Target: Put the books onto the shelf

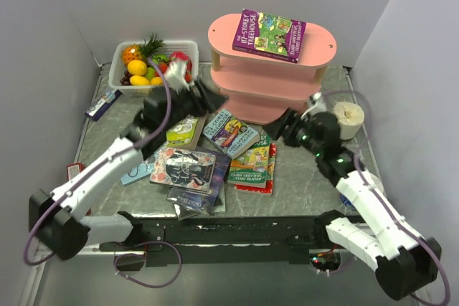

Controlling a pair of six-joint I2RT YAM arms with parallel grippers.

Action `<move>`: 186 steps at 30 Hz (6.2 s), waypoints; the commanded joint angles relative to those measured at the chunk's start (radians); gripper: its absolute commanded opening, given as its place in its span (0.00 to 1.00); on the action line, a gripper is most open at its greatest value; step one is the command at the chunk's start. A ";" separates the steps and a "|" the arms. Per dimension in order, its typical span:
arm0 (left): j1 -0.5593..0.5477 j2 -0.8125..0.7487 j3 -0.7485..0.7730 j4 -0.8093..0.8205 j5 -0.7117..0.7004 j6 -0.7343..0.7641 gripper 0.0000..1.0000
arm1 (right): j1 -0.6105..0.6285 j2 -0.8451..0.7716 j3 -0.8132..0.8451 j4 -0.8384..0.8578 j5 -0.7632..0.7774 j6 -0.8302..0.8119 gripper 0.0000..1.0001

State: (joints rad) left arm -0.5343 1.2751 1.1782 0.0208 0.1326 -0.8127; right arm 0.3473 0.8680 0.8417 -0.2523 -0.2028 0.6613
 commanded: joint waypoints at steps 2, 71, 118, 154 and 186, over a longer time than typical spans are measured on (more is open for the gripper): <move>-0.067 -0.173 -0.386 0.042 -0.120 -0.119 0.43 | 0.032 0.028 -0.219 0.234 -0.096 0.083 0.79; -0.072 -0.649 -0.410 -0.225 -0.406 -0.135 0.52 | -0.046 0.201 0.868 -0.338 -0.064 -0.230 0.00; -0.070 -0.353 -0.290 -0.096 -0.295 -0.072 0.54 | -0.501 0.914 1.304 -0.240 -0.761 0.182 0.29; 0.132 0.122 0.455 -0.118 -0.042 -0.037 0.96 | -0.162 0.228 0.693 -0.135 0.125 -0.161 0.99; 0.157 0.584 0.962 -0.062 0.381 -0.119 0.84 | -0.068 0.191 0.699 -0.303 0.254 -0.195 0.80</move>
State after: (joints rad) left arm -0.3332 1.8305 2.0399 -0.0864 0.4507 -0.9997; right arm 0.2844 1.0420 1.5246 -0.6250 0.1478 0.4183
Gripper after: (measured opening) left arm 0.888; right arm 0.821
